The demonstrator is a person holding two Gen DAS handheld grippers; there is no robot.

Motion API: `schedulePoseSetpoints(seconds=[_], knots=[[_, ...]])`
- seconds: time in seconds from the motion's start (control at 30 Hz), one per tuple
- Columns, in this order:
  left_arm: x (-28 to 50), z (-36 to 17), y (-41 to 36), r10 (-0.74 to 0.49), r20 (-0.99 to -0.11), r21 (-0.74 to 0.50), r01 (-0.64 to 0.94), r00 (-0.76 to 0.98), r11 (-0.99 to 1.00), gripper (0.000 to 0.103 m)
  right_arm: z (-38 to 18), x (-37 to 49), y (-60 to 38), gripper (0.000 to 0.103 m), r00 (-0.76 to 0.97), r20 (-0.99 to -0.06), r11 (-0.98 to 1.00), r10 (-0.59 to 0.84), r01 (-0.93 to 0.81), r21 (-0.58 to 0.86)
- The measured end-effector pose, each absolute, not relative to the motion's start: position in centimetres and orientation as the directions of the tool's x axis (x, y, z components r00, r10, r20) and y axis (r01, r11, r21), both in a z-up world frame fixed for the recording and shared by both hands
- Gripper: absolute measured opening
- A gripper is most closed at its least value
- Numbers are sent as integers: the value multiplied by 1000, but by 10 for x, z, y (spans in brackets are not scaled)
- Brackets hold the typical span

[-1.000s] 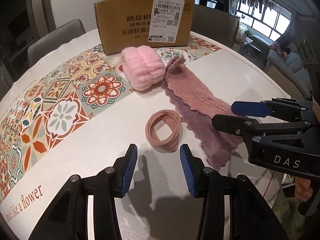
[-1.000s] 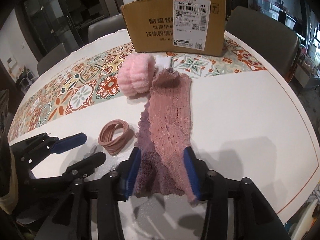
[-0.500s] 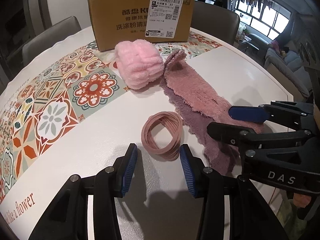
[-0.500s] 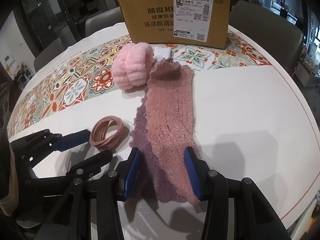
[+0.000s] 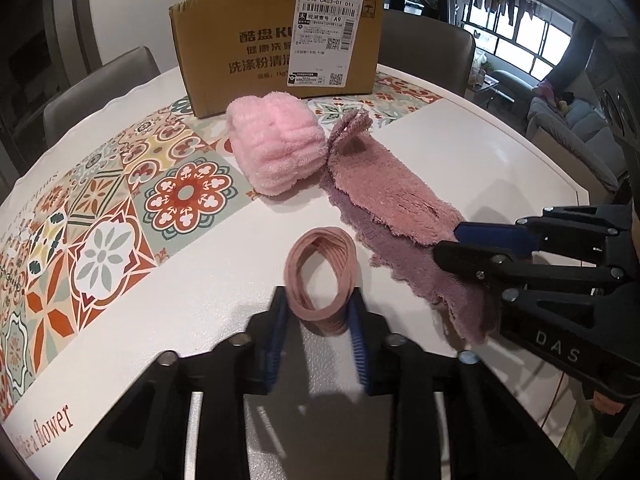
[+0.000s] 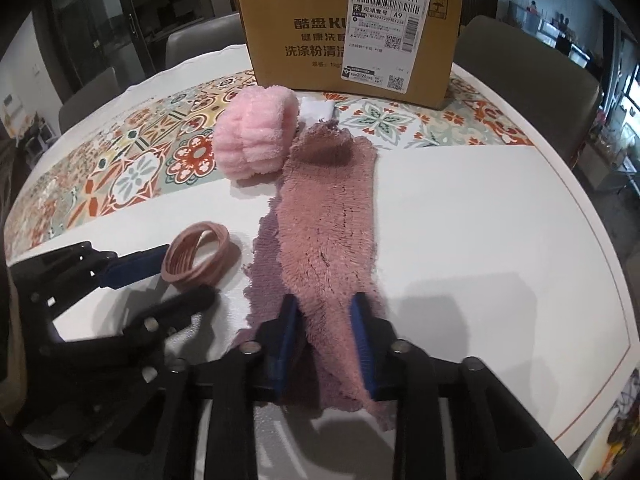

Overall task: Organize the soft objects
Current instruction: 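Close the left tool on the hair ties while the right tool grips the towel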

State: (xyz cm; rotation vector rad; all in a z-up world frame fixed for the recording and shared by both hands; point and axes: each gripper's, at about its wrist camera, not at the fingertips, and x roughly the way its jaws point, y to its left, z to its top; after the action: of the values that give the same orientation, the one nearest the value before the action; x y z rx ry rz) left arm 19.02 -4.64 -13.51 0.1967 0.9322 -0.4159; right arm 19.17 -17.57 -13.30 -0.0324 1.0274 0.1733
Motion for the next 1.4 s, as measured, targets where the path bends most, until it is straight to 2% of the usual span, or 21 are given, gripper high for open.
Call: schedulePoseSetpoints(seconds=[0.1, 0.23, 0.8, 0.87, 0.9, 0.93, 1.0, 1.3, 1.37, 1.4], knots=[[190, -134, -47, -272, -809, -26, 431, 521, 902, 18, -132, 192, -179, 14, 506, -849, 985, 152, -152, 86], [188, -130, -45, -278, -801, -36, 420, 530, 907, 15, -129, 191, -181, 10, 506, -844, 982, 176, -150, 115], [177, -96, -43, -294, -750, -50, 392, 592, 918, 15, -100, 179, -182, 8, 557, -794, 969, 245, -166, 183], [177, -98, -42, -292, -753, -52, 390, 589, 919, 15, -104, 180, -180, 12, 545, -805, 971, 234, -167, 169], [177, -99, -41, -293, -755, -56, 388, 586, 920, 15, -105, 180, -180, 21, 542, -808, 972, 229, -170, 162], [178, -99, -40, -294, -757, -60, 386, 583, 921, 15, -107, 180, -180, 40, 540, -810, 973, 227, -169, 159], [179, -101, -39, -290, -761, -61, 380, 581, 923, 15, -109, 182, -180, 53, 544, -810, 974, 220, -162, 156], [184, -108, -36, -279, -773, -62, 369, 570, 927, 15, -130, 196, -175, 53, 515, -843, 983, 153, -165, 77], [185, -109, -36, -279, -776, -65, 368, 565, 927, 15, -133, 197, -173, 51, 517, -845, 984, 136, -168, 56], [185, -109, -36, -278, -777, -65, 367, 565, 928, 15, -134, 197, -171, 45, 521, -844, 984, 124, -172, 39]])
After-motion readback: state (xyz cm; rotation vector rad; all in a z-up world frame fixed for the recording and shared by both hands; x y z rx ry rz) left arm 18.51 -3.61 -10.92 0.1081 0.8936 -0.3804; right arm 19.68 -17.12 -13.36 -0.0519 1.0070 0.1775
